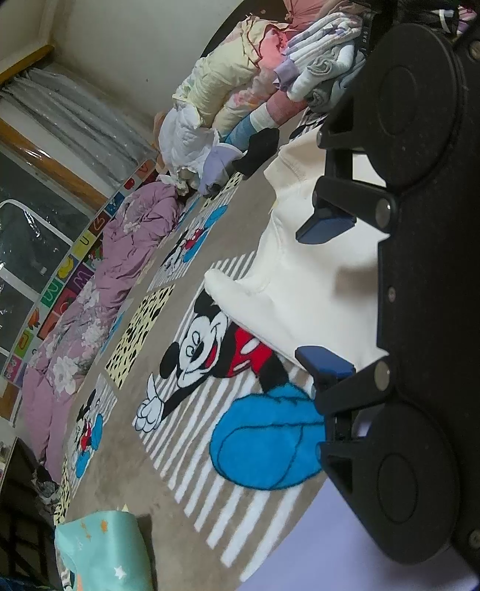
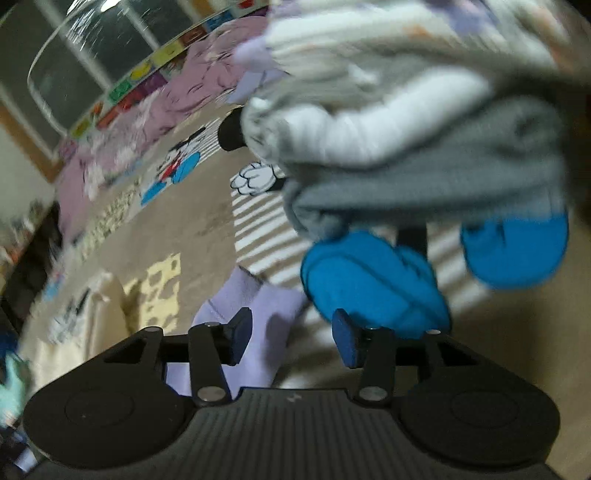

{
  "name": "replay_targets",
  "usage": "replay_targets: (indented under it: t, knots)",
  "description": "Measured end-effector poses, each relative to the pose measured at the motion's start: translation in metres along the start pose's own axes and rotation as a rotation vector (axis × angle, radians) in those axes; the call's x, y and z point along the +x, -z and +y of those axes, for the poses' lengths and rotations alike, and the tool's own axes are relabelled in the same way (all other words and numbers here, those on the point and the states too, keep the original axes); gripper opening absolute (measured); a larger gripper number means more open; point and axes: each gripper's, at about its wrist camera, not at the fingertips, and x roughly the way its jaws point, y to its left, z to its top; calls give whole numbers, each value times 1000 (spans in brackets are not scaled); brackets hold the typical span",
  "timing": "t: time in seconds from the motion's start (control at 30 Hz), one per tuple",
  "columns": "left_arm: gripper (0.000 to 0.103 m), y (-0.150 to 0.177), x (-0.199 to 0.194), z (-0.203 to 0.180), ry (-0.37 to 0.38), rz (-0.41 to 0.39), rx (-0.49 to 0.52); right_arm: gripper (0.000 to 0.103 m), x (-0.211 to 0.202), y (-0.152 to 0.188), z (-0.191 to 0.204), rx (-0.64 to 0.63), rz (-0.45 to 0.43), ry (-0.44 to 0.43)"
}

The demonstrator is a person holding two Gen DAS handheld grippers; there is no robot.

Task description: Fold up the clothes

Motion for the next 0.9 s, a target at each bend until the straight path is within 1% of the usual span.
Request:
replay_targets:
  t: [0.1,0.17,0.2,0.23,0.3,0.37,0.5,0.6,0.73,0.83,0.9]
  knots:
    - [60,1,-1,-2,3,0,7,49,11,9,-2,20,-9,-3]
    - [60,0,-1,-2,4,0,11,41,17,13,-3,50,-32,-22]
    - [61,0,-1,-2,2,0,10,22,20,13,-3,67,-36,-36]
    - [61,0,0,-1,-1,2,9,6,22,14,-3,81,-35,-52]
    - [61,0,1,1,-5,2,1,6,18,15,2,80,-62,-58]
    - [61,0,0,1,-4,0,-3,6,4,15,10,53,-101,-61]
    - [61,-2,-4,-1,7,-10,2,6,-44,11,19,18,-197,-69]
    - [61,-3,-7,-3,16,-17,5,6,-84,4,19,15,-249,-72]
    - [61,-5,-10,-3,21,-26,1,6,-120,0,3,36,-292,-91]
    - [61,-5,-11,-2,21,-29,-2,6,-129,4,-16,51,-303,-97]
    - [61,-5,-12,-2,21,-29,-2,6,-127,11,-35,97,-307,-123]
